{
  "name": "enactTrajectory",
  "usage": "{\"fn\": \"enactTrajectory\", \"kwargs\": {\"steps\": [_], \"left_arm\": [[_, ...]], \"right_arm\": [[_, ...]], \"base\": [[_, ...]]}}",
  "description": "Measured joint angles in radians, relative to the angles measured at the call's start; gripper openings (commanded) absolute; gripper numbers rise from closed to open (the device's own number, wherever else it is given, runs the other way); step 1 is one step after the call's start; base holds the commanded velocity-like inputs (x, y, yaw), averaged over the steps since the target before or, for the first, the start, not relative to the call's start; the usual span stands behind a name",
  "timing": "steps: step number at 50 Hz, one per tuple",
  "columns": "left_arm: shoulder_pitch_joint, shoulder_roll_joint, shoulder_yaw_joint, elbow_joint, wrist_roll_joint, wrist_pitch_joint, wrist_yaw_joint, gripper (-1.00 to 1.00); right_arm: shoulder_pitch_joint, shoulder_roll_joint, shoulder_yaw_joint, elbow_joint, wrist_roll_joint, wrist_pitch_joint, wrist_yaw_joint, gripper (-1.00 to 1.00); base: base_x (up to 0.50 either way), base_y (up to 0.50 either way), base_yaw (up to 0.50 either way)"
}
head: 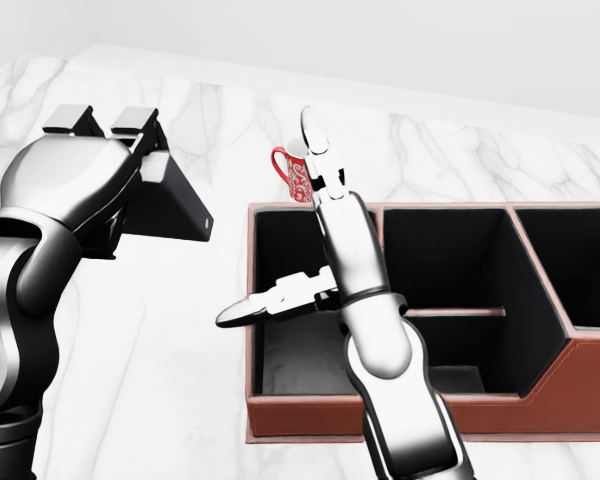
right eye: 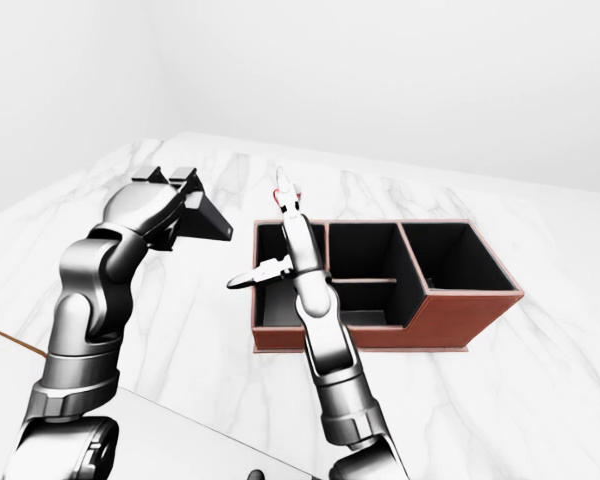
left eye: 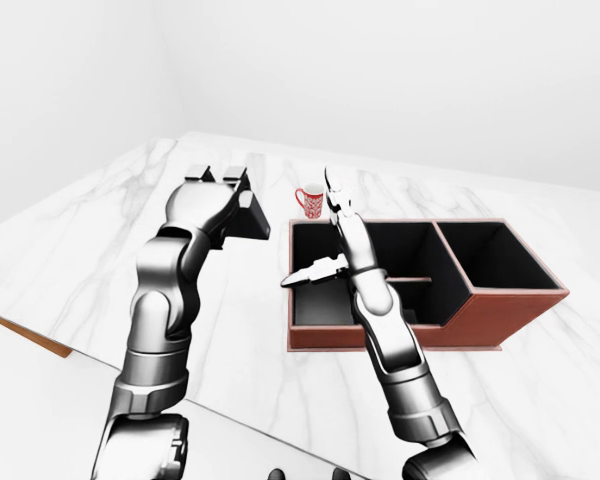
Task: Pick up the book and place it in the right compartment of the caddy.
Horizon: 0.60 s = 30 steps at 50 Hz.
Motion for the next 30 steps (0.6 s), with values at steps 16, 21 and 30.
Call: {"fn": "enactTrajectory", "kwargs": {"steps": [16,21,30], "left_arm": [[0.030,-0.040,-0.019,-0.075,0.027,-0.013,-0.040,-1.00],[0.030,-0.047,-0.022,-0.080,0.033,-0.016,-0.044,-1.00],[0.028,-0.054,-0.025,-0.086,0.041,-0.017,-0.049,-1.00]], "right_arm": [[-0.048,0.041,0.026,0.043,-0.035,0.000,-0.005,1.00],[-0.056,0.055,0.035,0.061,-0.045,0.000,-0.007,1.00],[-0.068,0.074,0.044,0.093,-0.056,0.000,-0.012,1.00]], "base": [[0.00,0.00,0.00],[0.00,0.00,0.00],[0.00,0.00,0.00]]}}
